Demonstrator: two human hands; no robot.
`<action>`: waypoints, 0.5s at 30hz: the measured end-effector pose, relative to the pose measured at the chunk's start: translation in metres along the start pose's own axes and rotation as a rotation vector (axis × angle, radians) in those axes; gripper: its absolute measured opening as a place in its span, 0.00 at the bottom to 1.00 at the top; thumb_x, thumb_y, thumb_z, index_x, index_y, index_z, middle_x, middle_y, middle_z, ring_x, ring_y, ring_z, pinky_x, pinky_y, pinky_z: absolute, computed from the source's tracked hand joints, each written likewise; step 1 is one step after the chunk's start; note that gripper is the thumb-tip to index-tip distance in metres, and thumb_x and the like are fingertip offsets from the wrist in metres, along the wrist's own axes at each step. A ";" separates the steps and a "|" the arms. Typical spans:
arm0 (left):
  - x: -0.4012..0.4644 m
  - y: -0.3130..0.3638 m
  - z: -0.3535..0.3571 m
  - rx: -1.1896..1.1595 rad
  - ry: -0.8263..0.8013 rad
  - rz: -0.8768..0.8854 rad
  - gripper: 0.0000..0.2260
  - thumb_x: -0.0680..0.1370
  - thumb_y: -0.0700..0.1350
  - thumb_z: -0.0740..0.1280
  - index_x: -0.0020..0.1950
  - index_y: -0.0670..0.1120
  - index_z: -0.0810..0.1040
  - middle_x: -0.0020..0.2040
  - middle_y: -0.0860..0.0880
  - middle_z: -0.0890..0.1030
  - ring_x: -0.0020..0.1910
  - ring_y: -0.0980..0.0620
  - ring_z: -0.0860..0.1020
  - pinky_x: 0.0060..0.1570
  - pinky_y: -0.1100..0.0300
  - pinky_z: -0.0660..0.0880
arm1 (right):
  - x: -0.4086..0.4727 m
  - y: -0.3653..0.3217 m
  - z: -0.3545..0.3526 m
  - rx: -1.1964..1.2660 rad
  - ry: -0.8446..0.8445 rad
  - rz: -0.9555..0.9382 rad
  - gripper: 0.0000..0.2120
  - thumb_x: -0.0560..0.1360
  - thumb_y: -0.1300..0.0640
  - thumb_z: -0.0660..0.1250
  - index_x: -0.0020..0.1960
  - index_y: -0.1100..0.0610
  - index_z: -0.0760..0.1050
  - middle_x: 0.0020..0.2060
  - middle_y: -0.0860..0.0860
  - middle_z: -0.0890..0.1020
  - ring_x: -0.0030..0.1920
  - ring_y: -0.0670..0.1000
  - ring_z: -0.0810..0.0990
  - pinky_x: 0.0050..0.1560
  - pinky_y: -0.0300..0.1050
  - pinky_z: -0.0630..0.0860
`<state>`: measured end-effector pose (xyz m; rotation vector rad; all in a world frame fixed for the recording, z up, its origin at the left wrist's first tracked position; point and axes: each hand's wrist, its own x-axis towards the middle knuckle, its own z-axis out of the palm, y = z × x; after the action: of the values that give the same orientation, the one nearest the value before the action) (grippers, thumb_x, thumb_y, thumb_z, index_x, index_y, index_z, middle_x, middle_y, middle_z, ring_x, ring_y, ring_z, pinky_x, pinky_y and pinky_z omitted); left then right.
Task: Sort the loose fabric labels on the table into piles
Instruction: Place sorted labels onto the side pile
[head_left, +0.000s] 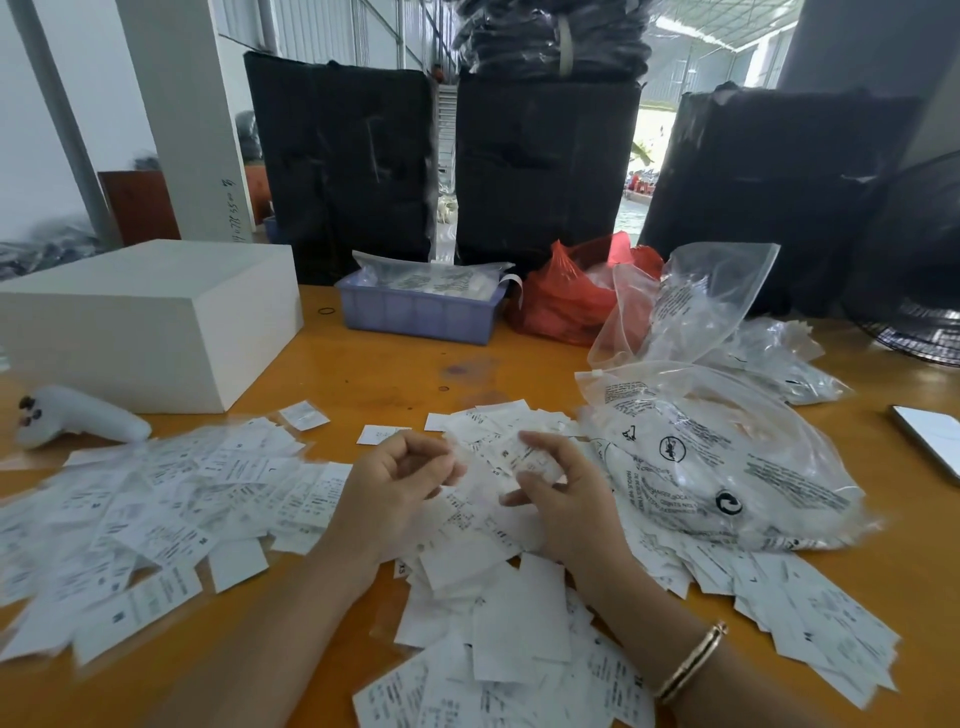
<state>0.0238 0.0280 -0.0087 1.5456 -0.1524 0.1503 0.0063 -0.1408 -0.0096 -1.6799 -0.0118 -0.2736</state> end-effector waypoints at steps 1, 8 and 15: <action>0.000 -0.001 0.001 0.043 -0.007 0.014 0.03 0.74 0.39 0.70 0.43 0.47 0.81 0.37 0.53 0.84 0.38 0.58 0.82 0.36 0.72 0.75 | 0.001 0.000 -0.002 0.024 0.032 -0.042 0.19 0.76 0.65 0.65 0.54 0.40 0.73 0.50 0.45 0.79 0.36 0.45 0.84 0.32 0.35 0.75; -0.001 -0.004 0.001 0.425 -0.073 0.220 0.08 0.70 0.44 0.74 0.38 0.57 0.81 0.37 0.63 0.81 0.37 0.63 0.78 0.35 0.74 0.72 | 0.002 -0.001 -0.008 0.279 0.040 -0.175 0.06 0.74 0.68 0.67 0.49 0.59 0.77 0.34 0.48 0.82 0.32 0.45 0.79 0.35 0.33 0.75; -0.003 -0.007 0.004 0.517 -0.104 0.219 0.08 0.69 0.47 0.76 0.37 0.59 0.79 0.35 0.66 0.79 0.40 0.67 0.76 0.36 0.76 0.71 | 0.003 0.000 -0.005 0.278 -0.024 -0.222 0.06 0.74 0.69 0.66 0.45 0.58 0.77 0.32 0.45 0.80 0.32 0.44 0.78 0.36 0.33 0.74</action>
<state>0.0224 0.0235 -0.0156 2.0517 -0.3888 0.2991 0.0081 -0.1463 -0.0085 -1.4058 -0.2447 -0.3999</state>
